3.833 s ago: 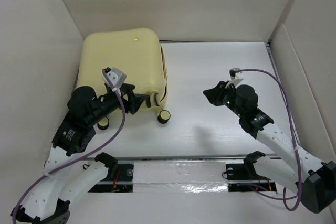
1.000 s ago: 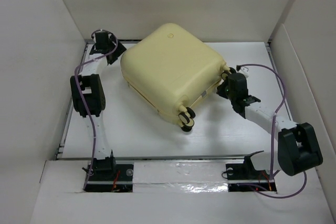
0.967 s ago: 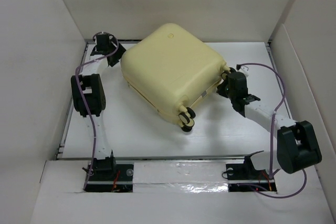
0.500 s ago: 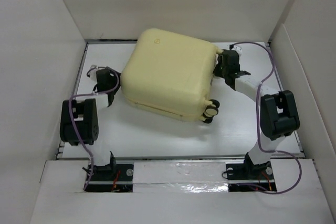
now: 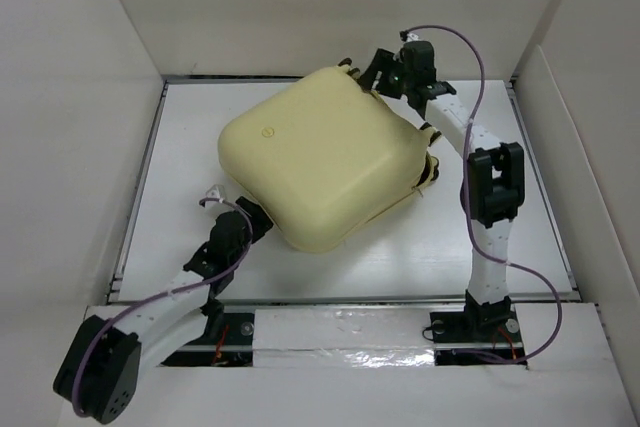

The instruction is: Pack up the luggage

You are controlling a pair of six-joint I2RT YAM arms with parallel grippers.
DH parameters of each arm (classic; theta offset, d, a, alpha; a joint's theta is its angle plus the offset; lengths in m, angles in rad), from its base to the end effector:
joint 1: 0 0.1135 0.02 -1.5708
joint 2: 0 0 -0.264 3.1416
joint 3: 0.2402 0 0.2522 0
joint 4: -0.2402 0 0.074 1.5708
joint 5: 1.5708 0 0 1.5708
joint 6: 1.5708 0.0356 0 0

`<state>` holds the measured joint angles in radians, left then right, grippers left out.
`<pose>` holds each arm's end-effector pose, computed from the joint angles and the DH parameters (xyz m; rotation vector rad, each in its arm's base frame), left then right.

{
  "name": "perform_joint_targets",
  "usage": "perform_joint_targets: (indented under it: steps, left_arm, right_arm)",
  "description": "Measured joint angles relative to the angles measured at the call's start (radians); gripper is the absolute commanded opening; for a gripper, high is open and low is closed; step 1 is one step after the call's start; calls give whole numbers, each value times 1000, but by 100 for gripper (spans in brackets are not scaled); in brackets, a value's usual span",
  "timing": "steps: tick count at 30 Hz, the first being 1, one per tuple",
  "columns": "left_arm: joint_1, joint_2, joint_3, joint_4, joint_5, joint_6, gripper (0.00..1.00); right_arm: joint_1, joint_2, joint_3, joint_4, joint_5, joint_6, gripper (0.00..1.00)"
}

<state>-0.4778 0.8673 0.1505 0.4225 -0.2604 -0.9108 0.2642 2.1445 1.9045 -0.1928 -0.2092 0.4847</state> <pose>0.1614 -0.0733 0.1677 -0.5911 1.8243 -0.7139 0.4945 0.1414 0.2896 0.0890 2.0590 0.6819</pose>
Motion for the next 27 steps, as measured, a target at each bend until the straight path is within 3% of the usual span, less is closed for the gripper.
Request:
perform_joint_targets:
  steps: [1,4,7,9,10,13,14,16,22,27]
  left_arm:
    - [-20,-43,-12,-30,14,-2,46]
    - [-48,-148,-26,-109,42,-11,48]
    - [-51,-236,-24,-176,38,-11,53]
    - [-50,-277,-24,-213,23,-9,57]
    - [-45,-288,-24,-225,19,-7,56]
    - [-28,-274,-21,-225,27,4,55]
    - [-24,-248,-14,-220,30,8,55]
    - [-19,-190,8,-202,29,22,54]
    - [61,-40,44,-131,80,64,53]
    - [103,19,48,-63,124,92,48]
  right_arm:
    - [19,0,31,5,-14,8,83]
    - [55,-5,117,-8,-112,26,92]
    - [71,-8,170,-31,-193,36,93]
    - [61,-31,160,-45,-226,35,83]
    - [51,-61,121,-32,-234,35,60]
    - [10,-220,-87,10,-219,37,10]
    - [-11,-331,-229,43,-197,40,6]
    - [-32,-527,-443,101,-134,47,0]
    - [-6,-1137,-1048,318,101,87,0]
    - [-18,-1316,-1345,317,275,143,0]
